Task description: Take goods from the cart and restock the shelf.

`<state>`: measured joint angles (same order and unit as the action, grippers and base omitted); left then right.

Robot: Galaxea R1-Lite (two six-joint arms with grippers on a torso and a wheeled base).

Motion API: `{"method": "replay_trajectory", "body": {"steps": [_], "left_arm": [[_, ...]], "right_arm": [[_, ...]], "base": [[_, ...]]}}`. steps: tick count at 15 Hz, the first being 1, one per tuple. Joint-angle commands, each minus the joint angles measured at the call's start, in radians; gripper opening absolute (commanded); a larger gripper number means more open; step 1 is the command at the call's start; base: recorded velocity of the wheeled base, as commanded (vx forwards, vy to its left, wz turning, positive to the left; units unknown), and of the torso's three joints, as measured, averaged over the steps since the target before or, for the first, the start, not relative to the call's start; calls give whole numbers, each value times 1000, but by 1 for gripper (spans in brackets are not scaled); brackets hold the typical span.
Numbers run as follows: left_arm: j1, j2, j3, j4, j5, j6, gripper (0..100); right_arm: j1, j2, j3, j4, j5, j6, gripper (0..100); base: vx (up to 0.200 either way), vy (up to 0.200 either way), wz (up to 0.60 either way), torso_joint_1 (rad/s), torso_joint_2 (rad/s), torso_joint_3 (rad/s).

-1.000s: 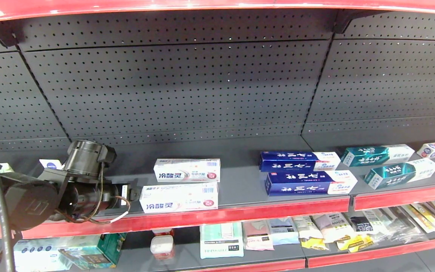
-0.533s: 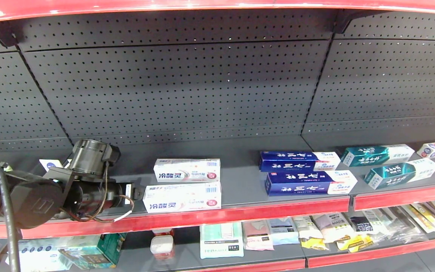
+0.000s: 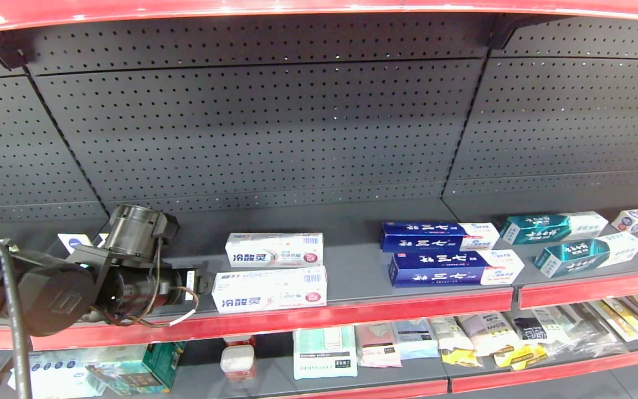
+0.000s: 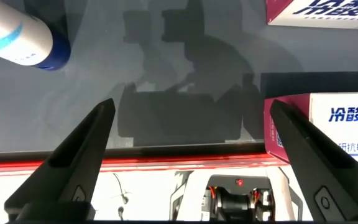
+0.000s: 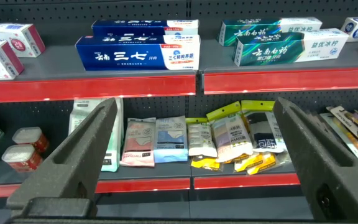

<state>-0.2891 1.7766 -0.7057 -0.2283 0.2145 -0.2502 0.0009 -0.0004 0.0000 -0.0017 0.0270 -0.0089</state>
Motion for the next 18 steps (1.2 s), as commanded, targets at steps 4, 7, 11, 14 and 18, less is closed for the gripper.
{"method": "replay_trajectory", "body": {"steps": [4, 7, 11, 14, 18], "left_arm": [[1, 0, -6, 0, 0, -7, 100], [1, -2, -4, 0, 2, -7, 100], [51, -57, 25, 9, 9, 9, 100], [97, -149, 78, 10, 8, 51, 100], [162, -339, 216, 14, 0, 111, 100]], "right_arm": [[-1, 0, 0, 0, 1, 0, 100], [1, 0, 0, 0, 1, -2, 100], [1, 0, 0, 0, 1, 0, 100], [1, 0, 0, 0, 1, 0, 100], [-1, 0, 0, 0, 1, 0, 100]], "base": [[0, 0, 0, 0, 0, 0], [0, 0, 0, 0, 0, 0], [0, 0, 0, 0, 0, 0], [0, 0, 0, 0, 0, 0], [0, 0, 0, 0, 0, 0]]}}
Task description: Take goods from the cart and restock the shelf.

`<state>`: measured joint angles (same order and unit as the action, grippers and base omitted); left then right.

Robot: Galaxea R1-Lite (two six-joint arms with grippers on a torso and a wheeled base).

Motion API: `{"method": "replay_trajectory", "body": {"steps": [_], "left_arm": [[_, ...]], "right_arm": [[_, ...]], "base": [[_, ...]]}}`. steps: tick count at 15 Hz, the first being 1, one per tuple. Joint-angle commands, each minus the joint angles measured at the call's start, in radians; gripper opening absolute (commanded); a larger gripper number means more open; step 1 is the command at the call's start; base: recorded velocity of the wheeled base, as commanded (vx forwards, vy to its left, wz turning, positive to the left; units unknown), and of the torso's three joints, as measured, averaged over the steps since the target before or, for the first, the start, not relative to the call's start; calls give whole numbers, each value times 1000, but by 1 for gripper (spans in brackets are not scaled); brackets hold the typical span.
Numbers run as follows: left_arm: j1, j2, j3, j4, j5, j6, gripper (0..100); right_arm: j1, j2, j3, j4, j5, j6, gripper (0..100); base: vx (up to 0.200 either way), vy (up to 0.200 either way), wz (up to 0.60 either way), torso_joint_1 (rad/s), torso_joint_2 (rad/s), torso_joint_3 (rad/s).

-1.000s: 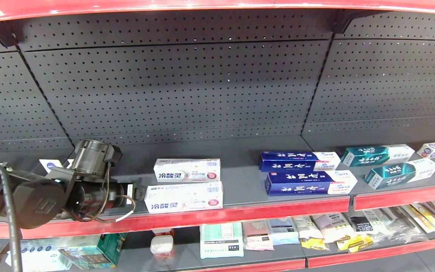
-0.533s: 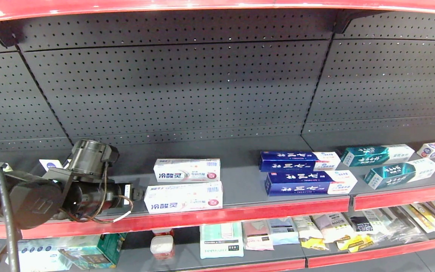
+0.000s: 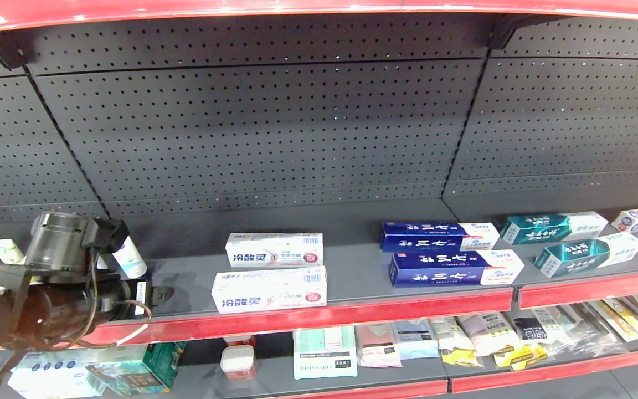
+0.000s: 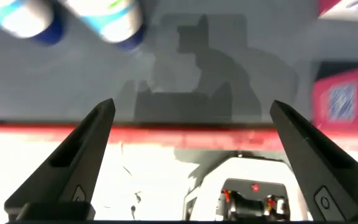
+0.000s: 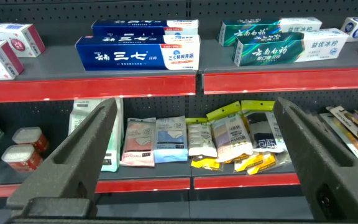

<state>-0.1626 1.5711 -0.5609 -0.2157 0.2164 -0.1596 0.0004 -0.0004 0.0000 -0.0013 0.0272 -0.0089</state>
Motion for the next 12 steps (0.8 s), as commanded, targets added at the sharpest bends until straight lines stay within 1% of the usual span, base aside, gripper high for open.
{"method": "replay_trajectory", "body": {"steps": [1, 2, 3, 4, 6, 7, 8, 9, 10, 11, 12], "left_arm": [[63, -204, 105, 13, -2, 46, 100], [90, -266, 121, 38, -5, 71, 100], [129, -329, 119, 75, -22, 97, 100], [158, -376, 121, 98, -42, 107, 100], [244, -545, 131, 188, -123, 124, 100], [271, -638, 148, 230, -153, 140, 100], [282, -727, 185, 246, -169, 152, 100], [285, -839, 243, 249, -175, 170, 100], [298, -973, 315, 251, -178, 199, 100], [308, -1062, 357, 251, -189, 221, 100], [314, -1134, 378, 251, -203, 222, 100]], "right_arm": [[1, 0, 0, 0, 0, 0, 100], [1, 0, 0, 0, 0, 0, 100], [1, 0, 0, 0, 0, -2, 100], [1, 0, 0, 0, 0, 0, 100], [1, 0, 0, 0, 0, 0, 100], [0, 0, 0, 0, 0, 0, 100], [1, 0, 0, 0, 0, 0, 100], [0, 0, 0, 0, 0, 0, 100], [1, 0, 0, 0, 0, 0, 100], [1, 0, 0, 0, 0, 0, 100], [1, 0, 0, 0, 0, 0, 100]], "base": [[0, 0, 0, 0, 0, 0], [0, 0, 0, 0, 0, 0], [0, 0, 0, 0, 0, 0], [0, 0, 0, 0, 0, 0], [0, 0, 0, 0, 0, 0], [0, 0, 0, 0, 0, 0], [0, 0, 0, 0, 0, 0], [0, 0, 0, 0, 0, 0], [0, 0, 0, 0, 0, 0], [0, 0, 0, 0, 0, 0], [0, 0, 0, 0, 0, 0]]}}
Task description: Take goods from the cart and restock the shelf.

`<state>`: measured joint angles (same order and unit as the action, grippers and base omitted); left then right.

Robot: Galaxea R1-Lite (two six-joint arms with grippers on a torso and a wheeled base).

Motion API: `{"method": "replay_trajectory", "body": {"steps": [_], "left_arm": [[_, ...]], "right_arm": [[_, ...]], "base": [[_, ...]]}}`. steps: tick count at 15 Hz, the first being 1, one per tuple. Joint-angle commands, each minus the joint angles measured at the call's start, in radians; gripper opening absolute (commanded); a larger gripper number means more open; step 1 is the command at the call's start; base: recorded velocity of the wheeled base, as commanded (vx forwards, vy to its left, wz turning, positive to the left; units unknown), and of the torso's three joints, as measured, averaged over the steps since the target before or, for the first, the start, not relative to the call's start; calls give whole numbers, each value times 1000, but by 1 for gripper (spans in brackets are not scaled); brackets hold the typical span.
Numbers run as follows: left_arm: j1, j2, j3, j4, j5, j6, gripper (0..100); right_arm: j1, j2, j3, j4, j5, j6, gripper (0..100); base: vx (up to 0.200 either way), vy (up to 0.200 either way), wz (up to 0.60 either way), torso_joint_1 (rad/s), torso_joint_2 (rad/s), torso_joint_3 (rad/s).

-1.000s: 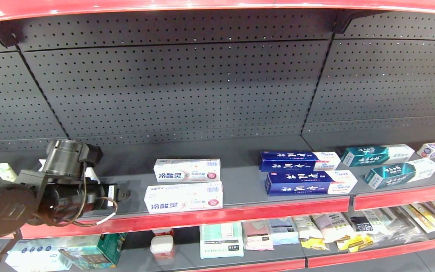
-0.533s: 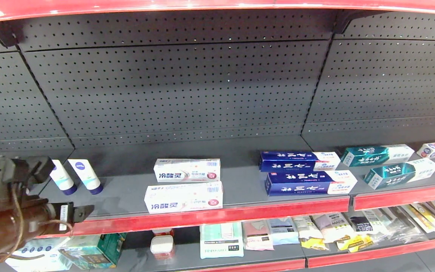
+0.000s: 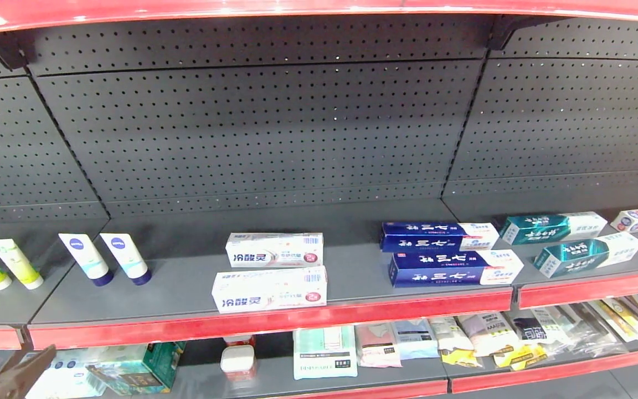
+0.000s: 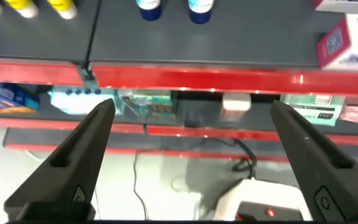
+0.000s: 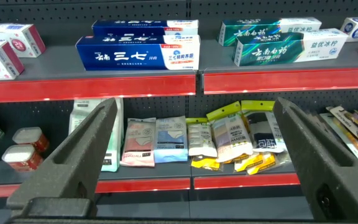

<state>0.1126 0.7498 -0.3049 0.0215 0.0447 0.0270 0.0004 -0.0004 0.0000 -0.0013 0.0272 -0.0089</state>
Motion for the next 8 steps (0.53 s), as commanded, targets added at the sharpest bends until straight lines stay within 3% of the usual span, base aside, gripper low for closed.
{"method": "replay_trajectory", "body": {"steps": [1, 6, 8], "left_arm": [[41, -351, 133, 14, -37, 36, 100], [36, -662, 248, 44, -66, 40, 100], [36, -658, 265, 23, -51, 8, 100]], "right_arm": [[1, 0, 0, 0, 0, 0, 100], [1, 0, 0, 0, 0, 0, 100], [0, 0, 0, 0, 0, 0, 100]], "base": [[0, 0, 0, 0, 0, 0], [0, 0, 0, 0, 0, 0], [0, 0, 0, 0, 0, 0]]}}
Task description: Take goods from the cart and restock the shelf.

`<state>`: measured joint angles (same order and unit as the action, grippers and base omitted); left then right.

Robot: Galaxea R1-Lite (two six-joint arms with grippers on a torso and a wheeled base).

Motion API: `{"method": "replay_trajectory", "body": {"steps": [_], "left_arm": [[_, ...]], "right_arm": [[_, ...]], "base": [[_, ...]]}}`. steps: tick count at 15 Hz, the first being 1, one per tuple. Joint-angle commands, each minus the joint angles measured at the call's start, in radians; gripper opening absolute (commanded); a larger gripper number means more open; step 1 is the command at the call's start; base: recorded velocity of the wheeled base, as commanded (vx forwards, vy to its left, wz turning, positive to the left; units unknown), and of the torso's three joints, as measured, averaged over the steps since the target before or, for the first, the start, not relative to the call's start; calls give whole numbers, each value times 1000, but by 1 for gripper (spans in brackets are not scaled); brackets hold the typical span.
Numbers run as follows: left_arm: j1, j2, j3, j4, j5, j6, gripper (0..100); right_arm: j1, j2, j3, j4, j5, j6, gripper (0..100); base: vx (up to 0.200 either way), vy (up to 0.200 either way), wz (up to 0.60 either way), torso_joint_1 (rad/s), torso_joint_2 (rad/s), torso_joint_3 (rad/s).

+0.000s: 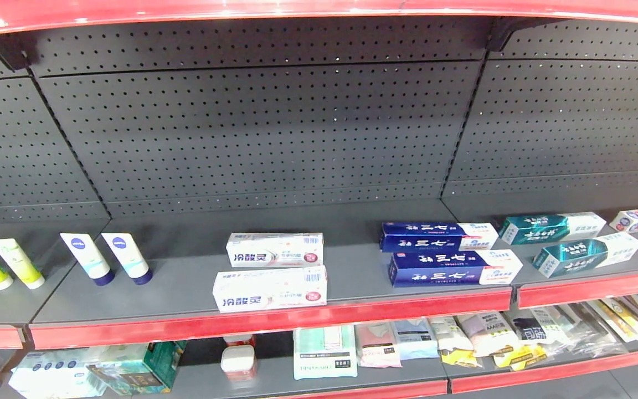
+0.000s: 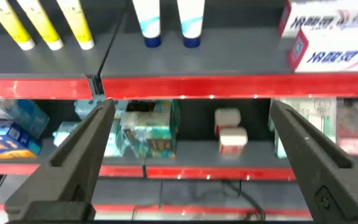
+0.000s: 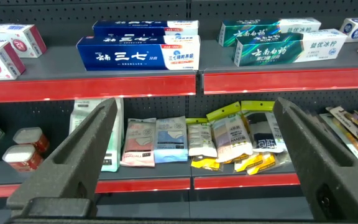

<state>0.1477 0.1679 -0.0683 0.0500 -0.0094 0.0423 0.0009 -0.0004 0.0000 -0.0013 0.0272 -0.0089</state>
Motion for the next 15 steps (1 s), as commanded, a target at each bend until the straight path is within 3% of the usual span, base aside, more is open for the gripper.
{"method": "replay_trajectory", "body": {"steps": [1, 3, 5, 7, 10, 12, 15], "left_arm": [[1, -77, 45, -15, -1, -1, 100], [1, -76, 68, -52, 3, -33, 100], [-5, -73, 68, -50, -9, -41, 100], [-46, -76, 68, -50, -17, -41, 100], [-49, -76, 68, -50, -26, -24, 100], [-161, -99, 68, -50, -29, -22, 100], [-165, -126, 68, -53, -26, -19, 100]], "right_arm": [[1, 0, 0, 0, 0, 0, 100], [-1, 0, 0, -2, 0, 0, 100], [1, 0, 0, 0, 0, 0, 100], [1, 0, 0, 0, 0, 0, 100], [1, 0, 0, 0, 0, -2, 100], [1, 0, 0, 0, 2, 0, 100], [1, 0, 0, -2, 3, -2, 100]], "base": [[0, 0, 0, 0, 0, 0], [0, 0, 0, 0, 0, 0], [0, 0, 0, 0, 0, 0], [0, 0, 0, 0, 0, 0], [0, 0, 0, 0, 0, 0], [0, 0, 0, 0, 0, 0], [0, 0, 0, 0, 0, 0]]}}
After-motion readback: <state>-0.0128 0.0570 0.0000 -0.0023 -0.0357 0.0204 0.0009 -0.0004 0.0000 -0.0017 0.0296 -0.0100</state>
